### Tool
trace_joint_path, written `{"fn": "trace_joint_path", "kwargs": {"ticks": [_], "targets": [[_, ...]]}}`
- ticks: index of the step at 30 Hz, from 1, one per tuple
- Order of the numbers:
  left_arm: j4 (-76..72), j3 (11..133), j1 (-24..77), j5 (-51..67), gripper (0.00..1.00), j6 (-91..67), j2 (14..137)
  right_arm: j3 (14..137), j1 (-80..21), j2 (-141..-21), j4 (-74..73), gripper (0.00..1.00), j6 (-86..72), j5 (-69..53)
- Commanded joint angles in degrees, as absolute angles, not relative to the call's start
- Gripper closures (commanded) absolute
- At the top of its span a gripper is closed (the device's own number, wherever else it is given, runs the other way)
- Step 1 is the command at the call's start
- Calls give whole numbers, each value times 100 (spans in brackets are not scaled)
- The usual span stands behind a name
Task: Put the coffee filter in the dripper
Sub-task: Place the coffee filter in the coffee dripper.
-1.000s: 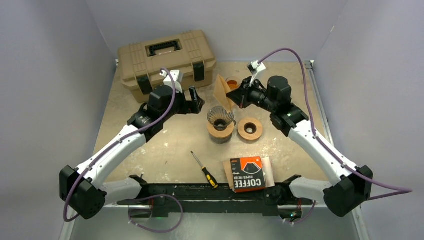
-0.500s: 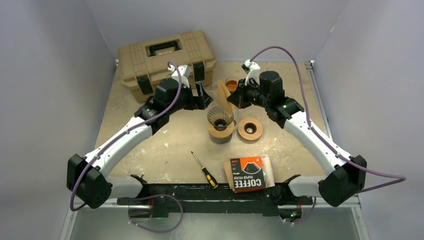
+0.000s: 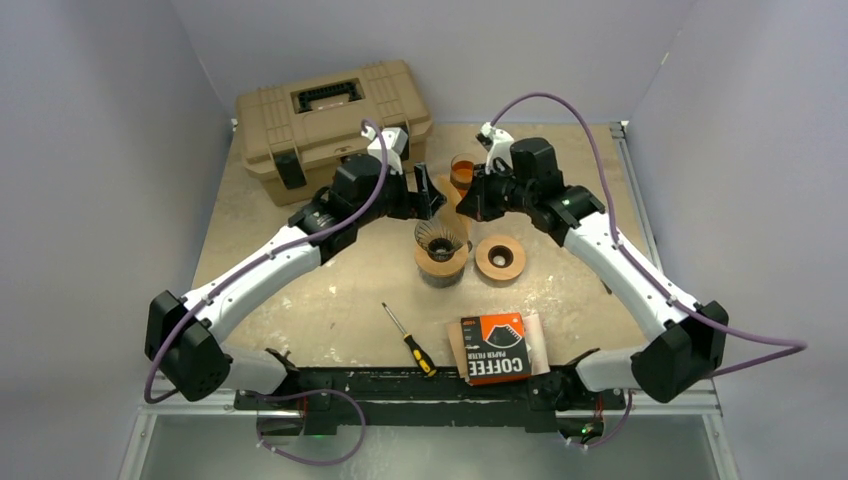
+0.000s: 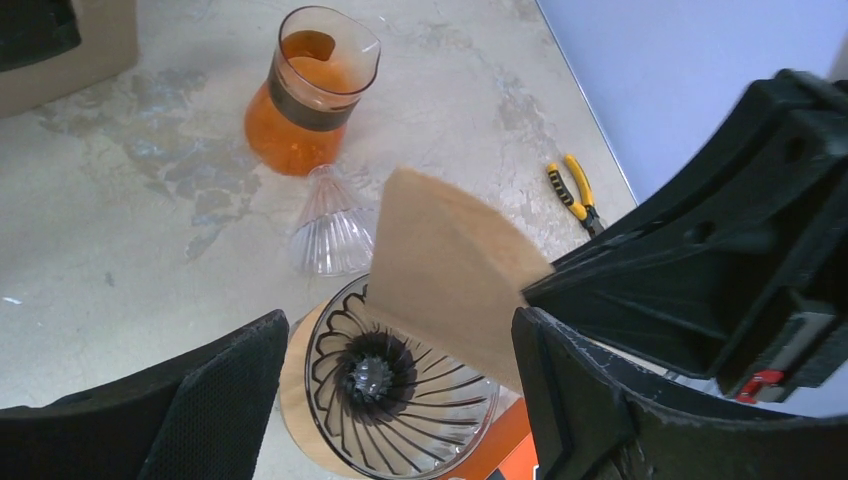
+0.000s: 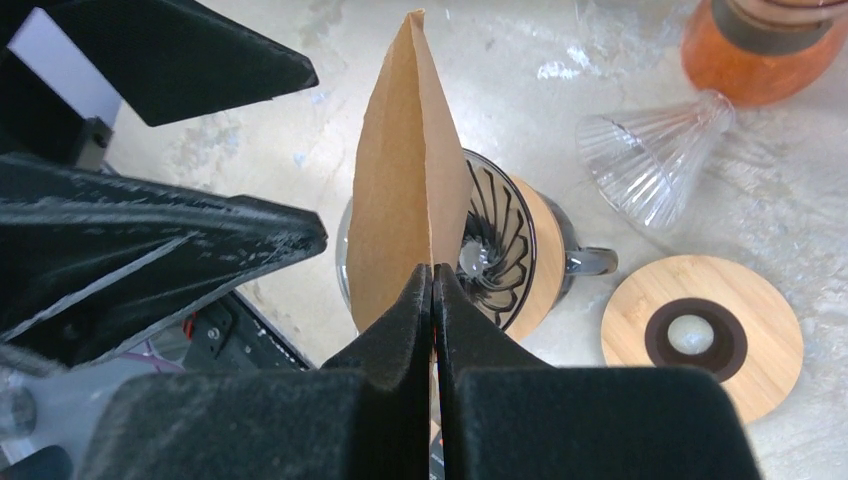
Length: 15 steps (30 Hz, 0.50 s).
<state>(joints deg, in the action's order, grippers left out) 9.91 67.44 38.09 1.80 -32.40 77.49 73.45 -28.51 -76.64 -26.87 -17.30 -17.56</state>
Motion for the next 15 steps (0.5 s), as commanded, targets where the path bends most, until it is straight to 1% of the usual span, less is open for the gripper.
{"fn": "trace_joint_path", "kwargs": {"ticks": [1,8,15], "targets": [[869,7056,3876,162,19,-3284,7830,7513,-2913,-7835,-2965,100,-1626,-1925],[839,7191,3906,208,24,-3377,7974,7656,-3004,-8017,-2834,100,-1735,-1917],[1366,7547,4018,18,27,-3243,8436,7771,-3091,-8151,-2837,100,-1765,-1843]]}}
